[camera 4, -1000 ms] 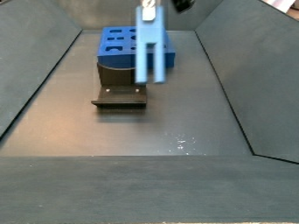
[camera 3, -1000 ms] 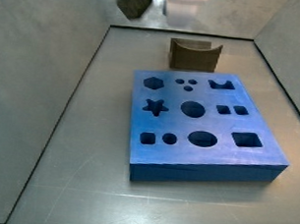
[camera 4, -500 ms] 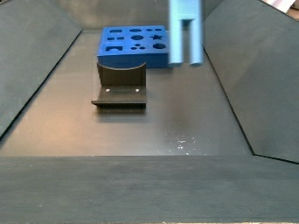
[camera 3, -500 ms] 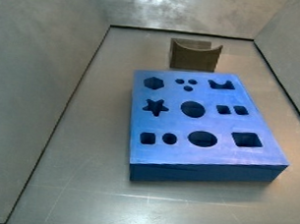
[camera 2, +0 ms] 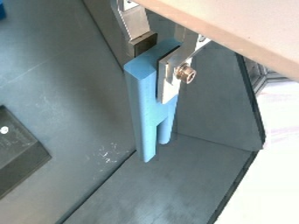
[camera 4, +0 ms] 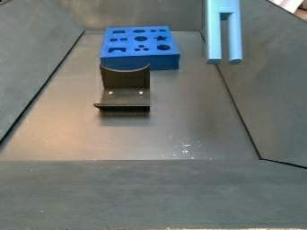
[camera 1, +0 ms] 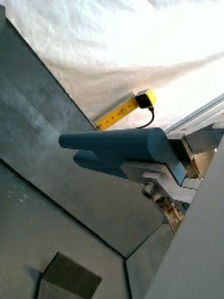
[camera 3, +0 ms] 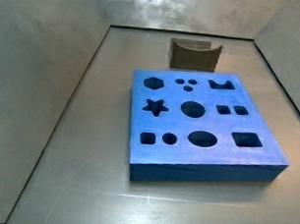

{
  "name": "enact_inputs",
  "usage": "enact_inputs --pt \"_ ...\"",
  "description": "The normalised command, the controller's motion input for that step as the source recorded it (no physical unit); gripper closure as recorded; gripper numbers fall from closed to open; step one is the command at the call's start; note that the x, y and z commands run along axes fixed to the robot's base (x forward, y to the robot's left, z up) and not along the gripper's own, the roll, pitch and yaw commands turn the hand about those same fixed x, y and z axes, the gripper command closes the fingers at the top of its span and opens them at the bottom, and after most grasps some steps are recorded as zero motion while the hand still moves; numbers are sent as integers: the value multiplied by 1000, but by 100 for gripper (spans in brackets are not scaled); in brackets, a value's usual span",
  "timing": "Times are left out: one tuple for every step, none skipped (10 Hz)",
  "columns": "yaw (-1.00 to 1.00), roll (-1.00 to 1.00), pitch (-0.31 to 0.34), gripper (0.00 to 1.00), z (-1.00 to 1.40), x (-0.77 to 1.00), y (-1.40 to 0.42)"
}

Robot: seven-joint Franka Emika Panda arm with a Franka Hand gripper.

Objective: Pick up the square-circle object. Move up. Rotate the square-circle object. Place the square-circle object on the fixture. Regrasp the square-circle object. Move to above the board. Insert the square-circle object.
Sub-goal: Rotate the square-circle object.

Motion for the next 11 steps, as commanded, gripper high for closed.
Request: enact_inputs --pt "-535 -1000 65 100 0 0 0" --pt "-530 -1000 75 100 4 32 30" --pt "-527 -1000 91 100 41 -24 59" --pt "-529 -1000 113 100 41 -58 29" --pt "-530 -1000 146 100 28 -41 15" --pt "-524 -1000 195 100 12 2 17" --pt "-516 -1000 229 100 12 6 15" --pt "-506 -1000 257 100 23 -12 14" --pt "-491 -1000 277 100 31 -21 10" --pt "-463 -1000 301 100 33 -17 15" --pt "-438 -1000 319 100 34 -2 20"
